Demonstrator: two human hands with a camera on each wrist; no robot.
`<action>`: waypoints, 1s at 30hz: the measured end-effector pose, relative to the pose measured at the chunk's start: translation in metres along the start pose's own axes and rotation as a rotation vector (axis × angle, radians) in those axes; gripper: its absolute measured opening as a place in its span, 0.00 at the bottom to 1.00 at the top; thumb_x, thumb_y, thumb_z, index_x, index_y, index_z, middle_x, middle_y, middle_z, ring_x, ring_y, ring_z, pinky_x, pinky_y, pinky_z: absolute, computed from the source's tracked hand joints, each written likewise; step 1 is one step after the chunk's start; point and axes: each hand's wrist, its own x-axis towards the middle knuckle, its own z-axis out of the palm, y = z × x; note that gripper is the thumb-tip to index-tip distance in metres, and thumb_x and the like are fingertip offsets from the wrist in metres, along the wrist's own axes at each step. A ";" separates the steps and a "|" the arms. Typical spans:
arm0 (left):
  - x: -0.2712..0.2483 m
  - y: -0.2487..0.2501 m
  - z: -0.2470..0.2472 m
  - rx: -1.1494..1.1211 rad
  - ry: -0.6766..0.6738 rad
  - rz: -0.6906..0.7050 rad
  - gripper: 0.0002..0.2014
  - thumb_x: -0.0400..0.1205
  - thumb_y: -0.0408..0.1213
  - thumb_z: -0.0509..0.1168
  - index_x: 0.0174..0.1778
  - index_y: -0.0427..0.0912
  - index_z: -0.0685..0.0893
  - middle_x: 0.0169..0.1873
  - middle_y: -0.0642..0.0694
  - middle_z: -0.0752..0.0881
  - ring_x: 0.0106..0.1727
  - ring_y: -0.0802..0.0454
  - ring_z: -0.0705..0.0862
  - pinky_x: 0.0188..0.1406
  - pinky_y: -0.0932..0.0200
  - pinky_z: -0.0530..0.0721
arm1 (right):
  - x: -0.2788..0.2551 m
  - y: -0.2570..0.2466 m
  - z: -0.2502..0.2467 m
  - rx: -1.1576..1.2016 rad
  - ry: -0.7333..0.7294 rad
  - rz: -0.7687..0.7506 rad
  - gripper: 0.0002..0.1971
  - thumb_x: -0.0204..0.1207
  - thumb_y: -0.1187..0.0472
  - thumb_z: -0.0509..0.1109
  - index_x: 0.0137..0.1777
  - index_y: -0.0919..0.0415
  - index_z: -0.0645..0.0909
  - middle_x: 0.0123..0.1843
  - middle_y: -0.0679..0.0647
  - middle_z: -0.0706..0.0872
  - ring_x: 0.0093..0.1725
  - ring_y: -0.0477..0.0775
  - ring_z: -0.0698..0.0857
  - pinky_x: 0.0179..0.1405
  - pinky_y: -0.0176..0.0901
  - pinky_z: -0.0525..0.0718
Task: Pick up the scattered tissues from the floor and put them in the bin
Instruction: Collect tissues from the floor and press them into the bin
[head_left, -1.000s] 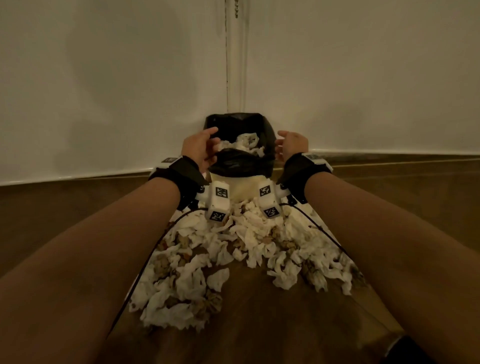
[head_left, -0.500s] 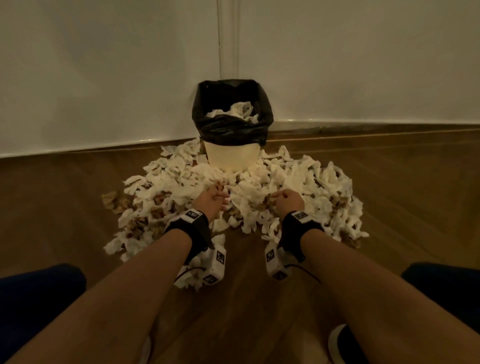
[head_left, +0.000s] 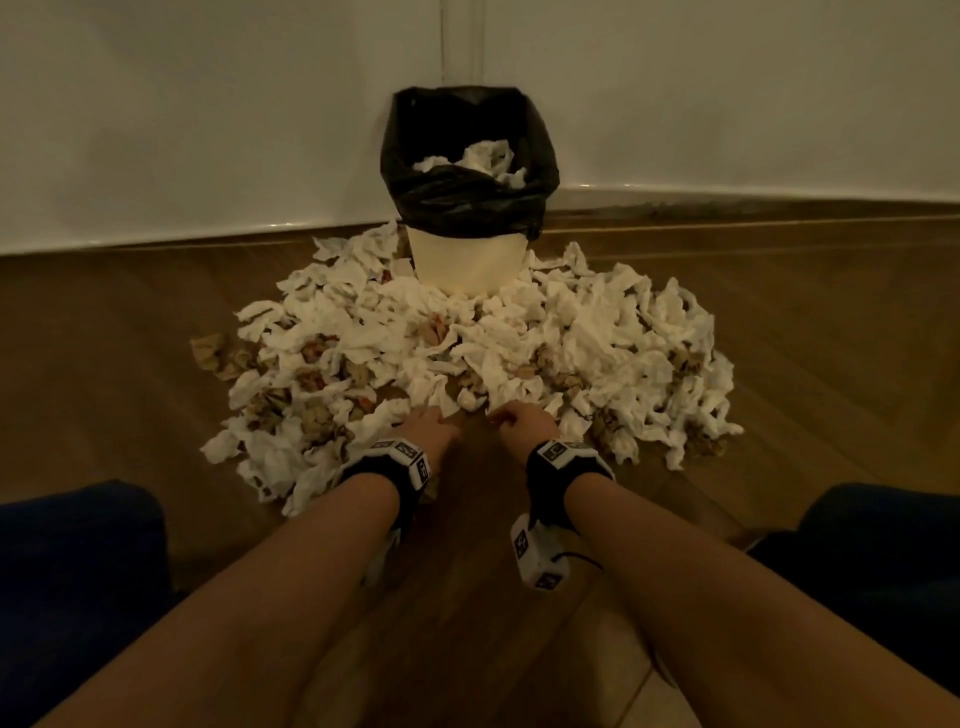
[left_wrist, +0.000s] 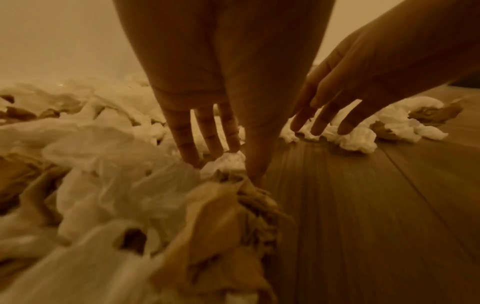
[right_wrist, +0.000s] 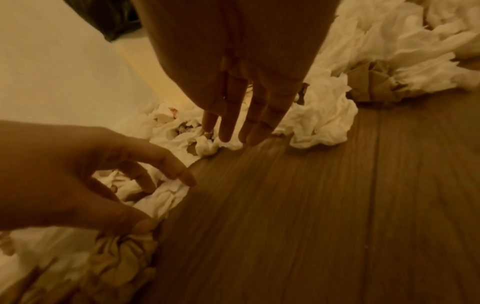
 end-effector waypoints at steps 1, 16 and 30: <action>0.000 0.000 0.004 -0.032 0.005 -0.024 0.20 0.81 0.36 0.62 0.70 0.46 0.74 0.71 0.39 0.66 0.70 0.36 0.68 0.68 0.48 0.72 | 0.000 -0.001 0.001 -0.035 -0.001 -0.008 0.18 0.79 0.66 0.57 0.62 0.55 0.83 0.62 0.57 0.84 0.57 0.59 0.83 0.48 0.42 0.79; 0.003 -0.019 -0.012 -0.531 0.429 -0.207 0.16 0.84 0.36 0.58 0.66 0.35 0.75 0.65 0.36 0.71 0.63 0.39 0.75 0.59 0.52 0.73 | 0.016 -0.043 0.012 -0.512 -0.149 -0.266 0.16 0.80 0.64 0.60 0.67 0.59 0.77 0.75 0.59 0.65 0.69 0.67 0.71 0.69 0.55 0.73; -0.015 -0.043 -0.005 -0.978 0.775 -0.315 0.11 0.82 0.28 0.53 0.40 0.46 0.76 0.37 0.46 0.79 0.25 0.55 0.71 0.22 0.61 0.66 | 0.040 -0.060 0.050 -0.762 -0.308 -0.293 0.33 0.78 0.68 0.58 0.79 0.39 0.57 0.83 0.55 0.48 0.74 0.76 0.59 0.69 0.68 0.72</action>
